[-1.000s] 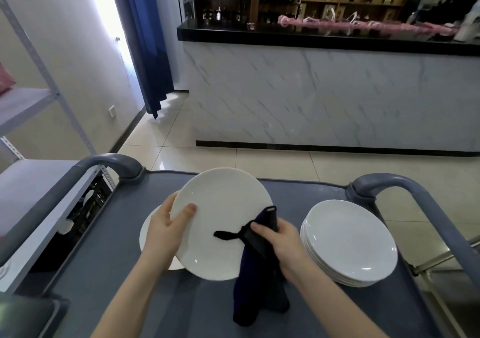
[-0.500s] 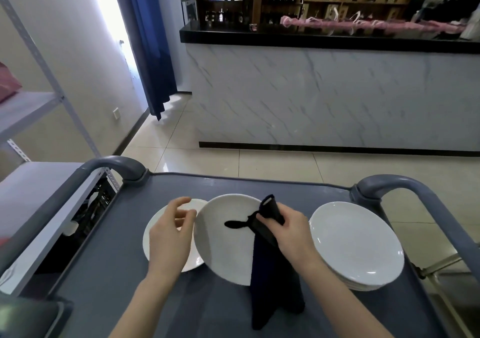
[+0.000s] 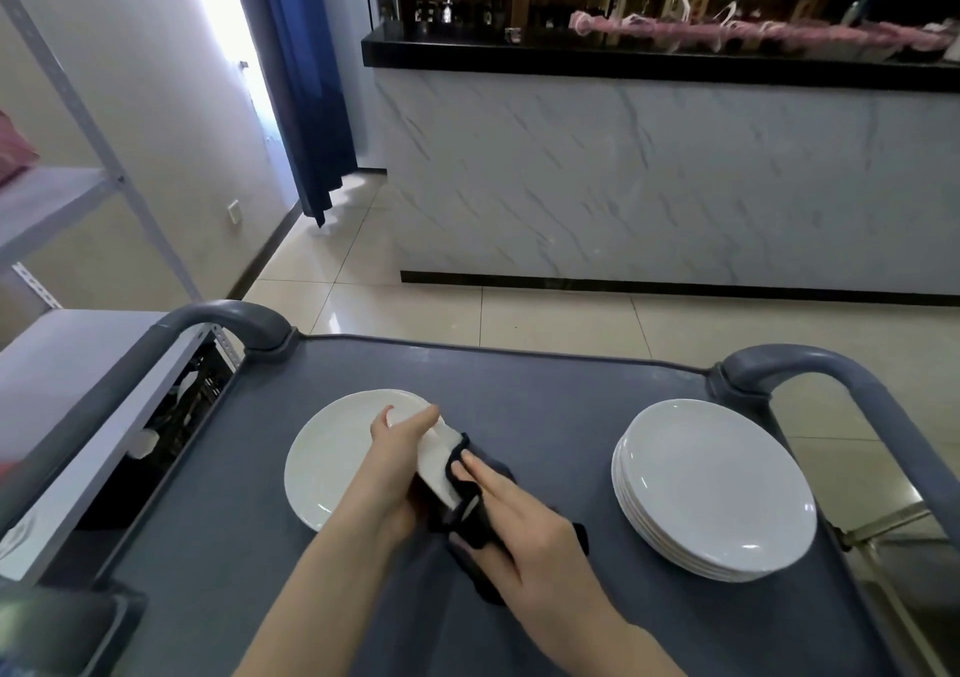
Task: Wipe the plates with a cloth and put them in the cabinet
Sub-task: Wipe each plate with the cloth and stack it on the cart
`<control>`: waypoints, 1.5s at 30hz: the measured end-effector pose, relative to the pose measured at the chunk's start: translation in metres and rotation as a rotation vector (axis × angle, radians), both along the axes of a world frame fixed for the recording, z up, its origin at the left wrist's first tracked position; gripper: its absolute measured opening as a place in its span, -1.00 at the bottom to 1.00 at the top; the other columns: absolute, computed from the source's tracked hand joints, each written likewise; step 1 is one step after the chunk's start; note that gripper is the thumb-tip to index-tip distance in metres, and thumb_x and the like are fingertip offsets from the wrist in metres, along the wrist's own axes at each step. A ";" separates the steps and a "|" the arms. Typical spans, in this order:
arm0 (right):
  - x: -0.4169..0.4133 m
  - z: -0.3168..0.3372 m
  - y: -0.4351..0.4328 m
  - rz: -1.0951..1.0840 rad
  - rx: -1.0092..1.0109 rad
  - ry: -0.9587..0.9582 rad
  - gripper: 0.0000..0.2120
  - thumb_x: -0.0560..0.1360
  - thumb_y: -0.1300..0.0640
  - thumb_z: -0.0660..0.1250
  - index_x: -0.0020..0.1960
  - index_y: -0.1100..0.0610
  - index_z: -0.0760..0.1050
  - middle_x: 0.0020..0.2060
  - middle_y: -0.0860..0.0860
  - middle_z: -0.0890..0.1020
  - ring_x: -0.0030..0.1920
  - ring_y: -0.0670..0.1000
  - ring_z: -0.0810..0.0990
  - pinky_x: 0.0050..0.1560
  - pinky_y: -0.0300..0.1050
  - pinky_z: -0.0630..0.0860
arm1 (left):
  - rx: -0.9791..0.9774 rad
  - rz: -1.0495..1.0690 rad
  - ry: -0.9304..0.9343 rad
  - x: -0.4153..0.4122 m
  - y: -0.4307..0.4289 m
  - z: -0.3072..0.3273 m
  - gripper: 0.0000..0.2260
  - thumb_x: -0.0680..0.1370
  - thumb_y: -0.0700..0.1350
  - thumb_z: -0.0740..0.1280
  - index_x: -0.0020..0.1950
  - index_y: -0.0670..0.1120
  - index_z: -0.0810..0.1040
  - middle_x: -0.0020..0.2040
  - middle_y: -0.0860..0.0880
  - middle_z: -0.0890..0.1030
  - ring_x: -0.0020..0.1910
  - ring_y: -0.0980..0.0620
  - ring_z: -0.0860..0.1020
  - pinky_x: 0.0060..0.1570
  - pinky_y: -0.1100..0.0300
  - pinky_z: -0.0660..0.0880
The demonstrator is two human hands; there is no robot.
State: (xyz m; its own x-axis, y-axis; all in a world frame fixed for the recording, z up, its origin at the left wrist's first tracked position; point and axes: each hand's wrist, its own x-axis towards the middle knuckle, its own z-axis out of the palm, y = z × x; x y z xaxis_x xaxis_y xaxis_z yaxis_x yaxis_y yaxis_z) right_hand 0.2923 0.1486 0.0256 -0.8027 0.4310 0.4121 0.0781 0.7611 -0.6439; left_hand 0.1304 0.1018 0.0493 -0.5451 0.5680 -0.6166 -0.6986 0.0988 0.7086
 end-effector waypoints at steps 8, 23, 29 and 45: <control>-0.003 -0.014 0.002 -0.003 -0.410 -0.127 -0.63 0.64 0.11 0.23 0.40 -0.16 0.33 0.38 -0.30 0.40 0.44 -0.30 0.27 0.49 -0.21 0.16 | 0.258 -0.018 -0.006 -0.012 -0.025 -0.019 -0.72 0.65 -0.12 0.23 0.35 0.03 0.53 0.16 -0.10 0.70 0.04 -0.11 0.71 -0.10 -0.02 0.64; -0.049 -0.015 0.036 -0.027 -0.131 -0.323 -0.46 0.66 -0.01 0.13 0.57 -0.06 -0.01 0.55 -0.24 0.03 0.52 -0.32 -0.13 0.57 -0.11 -0.11 | 0.448 0.018 0.019 -0.029 -0.047 -0.029 -0.62 0.54 -0.07 0.30 0.36 -0.01 0.53 0.20 -0.15 0.68 0.09 -0.13 0.70 -0.13 0.00 0.66; -0.035 -0.029 -0.009 0.128 -0.158 -0.271 -0.48 0.63 -0.06 0.08 0.55 -0.06 0.05 0.52 -0.32 0.02 0.54 -0.29 -0.08 0.53 -0.27 -0.17 | 0.410 0.076 0.061 -0.036 -0.049 -0.030 -0.62 0.48 -0.07 0.32 0.30 0.00 0.55 0.13 -0.08 0.72 0.03 -0.04 0.72 -0.19 0.11 0.66; -0.005 -0.047 0.060 0.029 0.097 -0.588 -0.43 0.63 -0.05 0.17 0.58 -0.07 0.04 0.52 -0.28 -0.03 0.56 -0.21 -0.08 0.57 -0.08 -0.09 | 0.388 0.012 0.109 -0.042 -0.054 -0.029 -0.66 0.49 -0.04 0.33 0.26 0.15 0.59 0.17 -0.03 0.70 0.05 -0.03 0.71 -0.21 0.05 0.65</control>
State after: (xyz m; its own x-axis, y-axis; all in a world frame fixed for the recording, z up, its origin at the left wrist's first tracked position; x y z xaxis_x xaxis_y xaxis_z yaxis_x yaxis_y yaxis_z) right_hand 0.2872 0.2083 -0.0213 -0.9188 0.3886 -0.0690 0.3793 0.8212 -0.4263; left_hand 0.0885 0.0482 0.0205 -0.6031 0.7409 -0.2956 -0.6170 -0.1984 0.7615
